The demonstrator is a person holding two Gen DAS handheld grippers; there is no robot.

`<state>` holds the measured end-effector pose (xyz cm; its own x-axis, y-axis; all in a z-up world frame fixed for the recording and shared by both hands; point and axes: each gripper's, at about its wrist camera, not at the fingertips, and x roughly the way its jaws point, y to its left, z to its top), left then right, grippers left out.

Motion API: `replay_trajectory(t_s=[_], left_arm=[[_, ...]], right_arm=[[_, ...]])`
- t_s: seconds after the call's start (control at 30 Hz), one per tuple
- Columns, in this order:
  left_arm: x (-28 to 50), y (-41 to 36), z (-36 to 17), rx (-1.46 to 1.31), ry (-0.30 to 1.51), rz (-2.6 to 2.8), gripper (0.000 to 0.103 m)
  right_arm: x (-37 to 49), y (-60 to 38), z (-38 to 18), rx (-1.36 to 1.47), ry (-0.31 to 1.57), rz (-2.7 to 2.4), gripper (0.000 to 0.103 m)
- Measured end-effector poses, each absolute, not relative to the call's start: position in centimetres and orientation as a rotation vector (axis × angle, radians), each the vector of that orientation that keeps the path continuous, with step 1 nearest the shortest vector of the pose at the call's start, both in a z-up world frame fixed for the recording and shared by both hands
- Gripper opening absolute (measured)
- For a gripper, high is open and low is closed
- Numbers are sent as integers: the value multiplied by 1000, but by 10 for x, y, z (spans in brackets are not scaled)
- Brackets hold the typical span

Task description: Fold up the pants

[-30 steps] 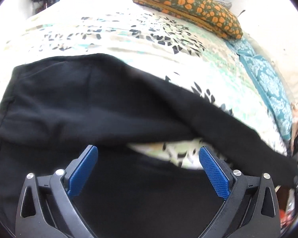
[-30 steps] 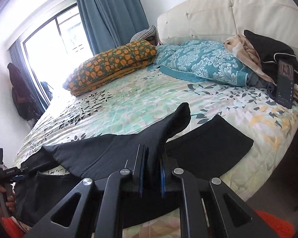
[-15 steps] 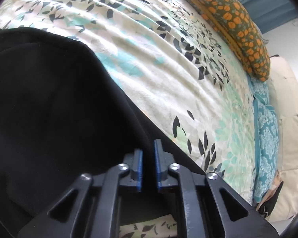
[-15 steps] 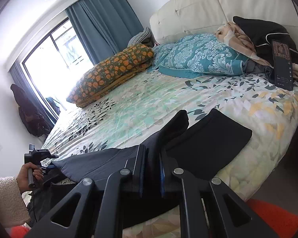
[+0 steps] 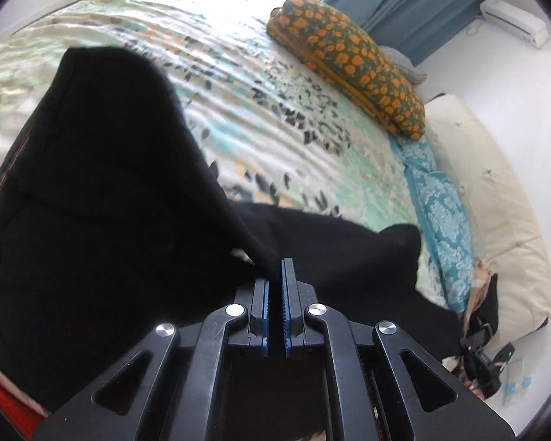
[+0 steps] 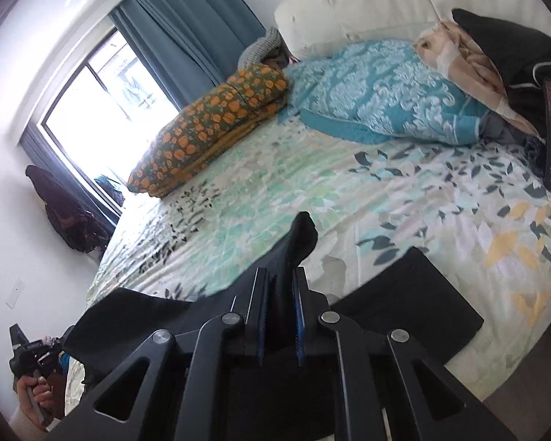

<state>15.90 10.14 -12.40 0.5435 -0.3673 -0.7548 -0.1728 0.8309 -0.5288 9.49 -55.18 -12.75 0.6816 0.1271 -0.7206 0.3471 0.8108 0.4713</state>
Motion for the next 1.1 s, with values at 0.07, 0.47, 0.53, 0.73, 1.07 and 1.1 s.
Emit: replay_trajectory(t_s=[0.07,0.47,0.53,0.73,1.07,1.1], left_arm=[[127,102,-169,-610,1105,-59,4],[135,85,-110,-593,900,-150,4],[128,75,-106,-549,883,-160,5],[101,39,-181,-454,1127,-151,6],[85,21,-188,-382,1159,-212,6],[84,21,-190,-384,1169,-216,6]], right_arm=[[91,-552,-184,647,1027,-207,12],[121,-543,-98,252,845,-166,12],[119,-546,-83,169,782,-187,12],[121,-581,-196,200,1183,-352,13],[106,-613,-185,333,1088,-459,13],[106,-615,-186,337,1089,-467,13]])
